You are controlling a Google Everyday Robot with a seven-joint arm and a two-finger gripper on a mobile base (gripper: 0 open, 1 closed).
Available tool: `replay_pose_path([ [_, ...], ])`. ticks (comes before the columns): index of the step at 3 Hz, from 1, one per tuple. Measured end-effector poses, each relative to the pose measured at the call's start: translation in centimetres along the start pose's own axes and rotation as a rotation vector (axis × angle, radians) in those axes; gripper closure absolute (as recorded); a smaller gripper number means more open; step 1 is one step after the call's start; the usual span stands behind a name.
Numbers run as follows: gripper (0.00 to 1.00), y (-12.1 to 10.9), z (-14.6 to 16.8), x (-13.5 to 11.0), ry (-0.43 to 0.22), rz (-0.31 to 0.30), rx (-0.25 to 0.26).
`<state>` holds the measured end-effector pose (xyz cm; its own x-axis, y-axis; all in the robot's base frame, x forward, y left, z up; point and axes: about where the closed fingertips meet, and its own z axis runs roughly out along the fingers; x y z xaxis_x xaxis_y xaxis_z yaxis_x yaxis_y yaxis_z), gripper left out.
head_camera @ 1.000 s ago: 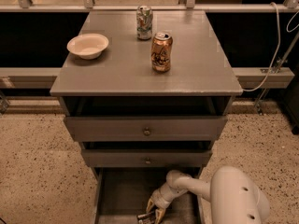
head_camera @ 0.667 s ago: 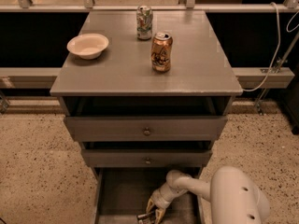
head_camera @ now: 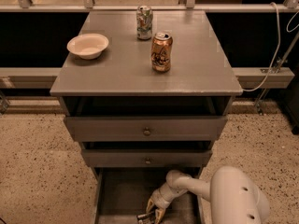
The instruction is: Pick rxbar chocolate from bottom drawer and place on counter
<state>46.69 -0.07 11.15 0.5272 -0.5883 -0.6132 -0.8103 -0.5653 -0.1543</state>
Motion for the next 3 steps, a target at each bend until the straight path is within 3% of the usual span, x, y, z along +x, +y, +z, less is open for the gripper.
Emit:
replay_pose_path([
  [3, 1.00, -0.02, -0.09, -0.07, 0.000, 0.000, 0.000],
])
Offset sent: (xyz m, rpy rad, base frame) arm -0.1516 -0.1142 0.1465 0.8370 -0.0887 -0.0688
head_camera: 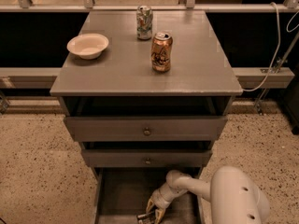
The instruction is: Pick rxbar chocolate from bottom drawer and place on counter
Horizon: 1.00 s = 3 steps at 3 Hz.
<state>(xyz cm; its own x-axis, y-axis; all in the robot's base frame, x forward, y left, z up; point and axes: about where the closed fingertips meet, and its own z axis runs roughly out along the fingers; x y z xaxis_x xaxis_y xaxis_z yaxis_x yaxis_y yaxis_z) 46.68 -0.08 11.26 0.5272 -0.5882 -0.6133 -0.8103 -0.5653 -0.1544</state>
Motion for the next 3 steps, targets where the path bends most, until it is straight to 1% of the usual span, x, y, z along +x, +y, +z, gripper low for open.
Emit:
replay_pose_path([
  [1, 1.00, 0.00, 0.00, 0.00, 0.000, 0.000, 0.000],
  [2, 0.79, 0.06, 0.11, -0.06, -0.002, 0.000, -0.001],
  [3, 0.54, 0.08, 0.13, -0.07, -0.002, 0.000, -0.002],
])
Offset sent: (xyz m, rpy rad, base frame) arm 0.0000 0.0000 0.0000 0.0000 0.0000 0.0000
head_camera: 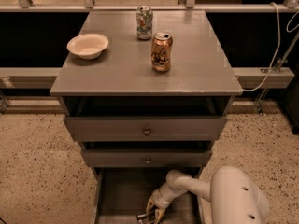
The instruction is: Pick rxbar chocolate from bottom drawer and place on counter
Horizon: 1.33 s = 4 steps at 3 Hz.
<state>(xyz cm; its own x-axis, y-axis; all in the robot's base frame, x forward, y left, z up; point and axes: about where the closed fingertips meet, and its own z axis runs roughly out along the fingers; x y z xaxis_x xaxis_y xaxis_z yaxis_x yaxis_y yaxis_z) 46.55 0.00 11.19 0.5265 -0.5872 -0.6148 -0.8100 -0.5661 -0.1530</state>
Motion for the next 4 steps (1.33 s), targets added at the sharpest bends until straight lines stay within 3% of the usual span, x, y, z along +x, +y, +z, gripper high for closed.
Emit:
replay_pose_path([
  [2, 0.07, -0.03, -0.18, -0.15, 0.000, 0.000, 0.000],
  [3, 0.00, 0.10, -0.16, -0.26, -0.009, 0.001, 0.002],
  [4, 0.00, 0.45, -0.11, -0.60, -0.035, 0.002, 0.007],
])
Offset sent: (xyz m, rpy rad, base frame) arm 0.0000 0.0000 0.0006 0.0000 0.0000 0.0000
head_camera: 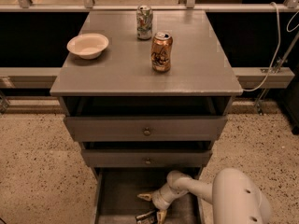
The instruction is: Pick rxbar chocolate from bottom drawer and place on counter
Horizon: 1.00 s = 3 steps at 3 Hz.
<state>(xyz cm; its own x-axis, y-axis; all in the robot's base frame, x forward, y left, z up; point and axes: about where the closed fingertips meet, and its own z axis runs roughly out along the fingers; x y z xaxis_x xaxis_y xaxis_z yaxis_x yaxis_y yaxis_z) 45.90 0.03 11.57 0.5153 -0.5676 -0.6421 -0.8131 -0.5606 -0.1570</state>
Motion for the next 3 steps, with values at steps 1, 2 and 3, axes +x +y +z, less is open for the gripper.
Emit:
replay_pose_path([
  [1, 0.00, 0.53, 0.01, -0.92, -0.077, 0.000, 0.027],
  [2, 0.00, 0.54, 0.01, -0.92, -0.077, 0.000, 0.027],
  [3, 0.20, 0.68, 0.28, -1.07, -0.081, 0.000, 0.024],
])
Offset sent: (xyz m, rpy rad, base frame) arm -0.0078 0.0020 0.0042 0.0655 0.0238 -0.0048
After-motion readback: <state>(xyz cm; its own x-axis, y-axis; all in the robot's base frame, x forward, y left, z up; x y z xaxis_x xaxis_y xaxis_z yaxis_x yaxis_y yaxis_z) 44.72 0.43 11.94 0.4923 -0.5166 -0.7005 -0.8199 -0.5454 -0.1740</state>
